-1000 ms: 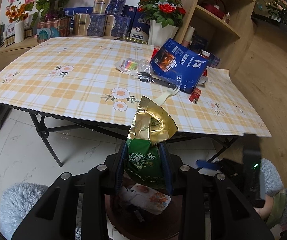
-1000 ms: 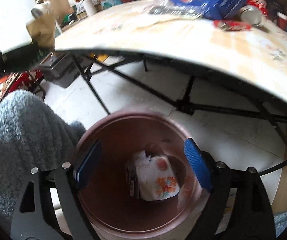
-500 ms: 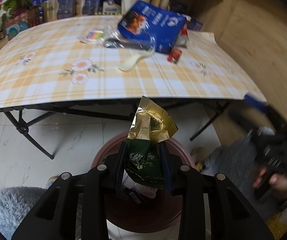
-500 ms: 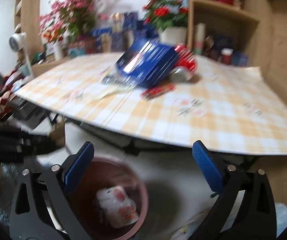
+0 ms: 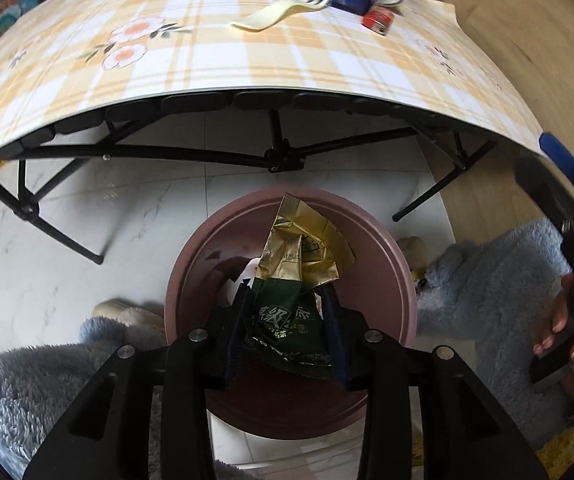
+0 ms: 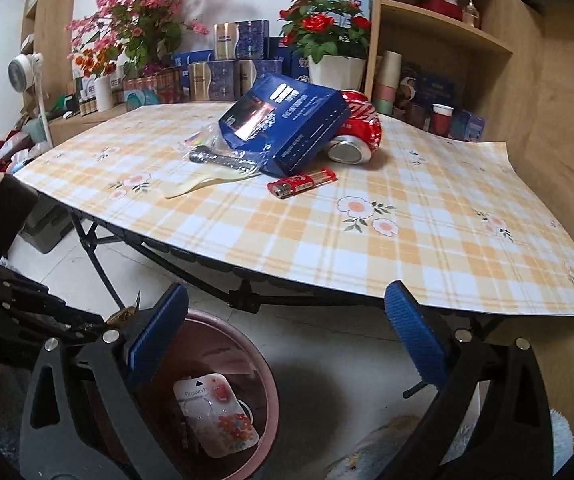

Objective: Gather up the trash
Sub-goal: 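Open the left tool to drop the green-gold wrapper into the bin, then reach the left tool to the white plastic fork and grasp it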

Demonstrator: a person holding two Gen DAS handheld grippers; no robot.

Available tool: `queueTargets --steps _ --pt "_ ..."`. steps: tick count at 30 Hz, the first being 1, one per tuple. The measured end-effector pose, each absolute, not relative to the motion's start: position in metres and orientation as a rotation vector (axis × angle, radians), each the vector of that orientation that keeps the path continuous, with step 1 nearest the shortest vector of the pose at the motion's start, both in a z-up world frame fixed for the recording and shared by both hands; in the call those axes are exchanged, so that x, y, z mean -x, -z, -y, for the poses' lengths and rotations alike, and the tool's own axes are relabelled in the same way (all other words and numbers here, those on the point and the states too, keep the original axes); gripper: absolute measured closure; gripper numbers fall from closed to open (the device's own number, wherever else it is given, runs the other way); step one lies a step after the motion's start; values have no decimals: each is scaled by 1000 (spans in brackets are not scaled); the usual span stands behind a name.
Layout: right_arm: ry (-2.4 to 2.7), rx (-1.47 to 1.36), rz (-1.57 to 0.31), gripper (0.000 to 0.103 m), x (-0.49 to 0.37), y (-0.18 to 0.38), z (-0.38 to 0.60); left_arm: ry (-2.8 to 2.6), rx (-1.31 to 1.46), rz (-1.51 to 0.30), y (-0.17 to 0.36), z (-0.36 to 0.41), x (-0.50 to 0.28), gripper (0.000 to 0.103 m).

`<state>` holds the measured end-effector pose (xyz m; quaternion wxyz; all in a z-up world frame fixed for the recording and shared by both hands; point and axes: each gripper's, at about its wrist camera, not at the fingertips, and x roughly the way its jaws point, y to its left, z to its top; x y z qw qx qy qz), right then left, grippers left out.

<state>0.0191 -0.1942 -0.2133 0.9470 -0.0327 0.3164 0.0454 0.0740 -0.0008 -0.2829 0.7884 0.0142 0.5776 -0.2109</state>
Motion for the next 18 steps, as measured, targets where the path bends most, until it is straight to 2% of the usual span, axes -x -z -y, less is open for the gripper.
queueTargets --steps 3,8,10,12,18 --pt "-95 67 -648 6 -20 214 195 461 -5 -1255 284 -1 -76 61" --pt "-87 57 -670 6 -24 217 196 459 -6 -1247 282 0 -76 42" --pt "-87 56 -676 6 -24 218 196 458 1 -1237 280 1 -76 29" --pt "-86 61 -674 6 -24 219 195 445 6 -1224 277 -1 -76 22" --pt "-86 64 -679 6 -25 220 195 400 48 -1105 255 -11 -72 16"
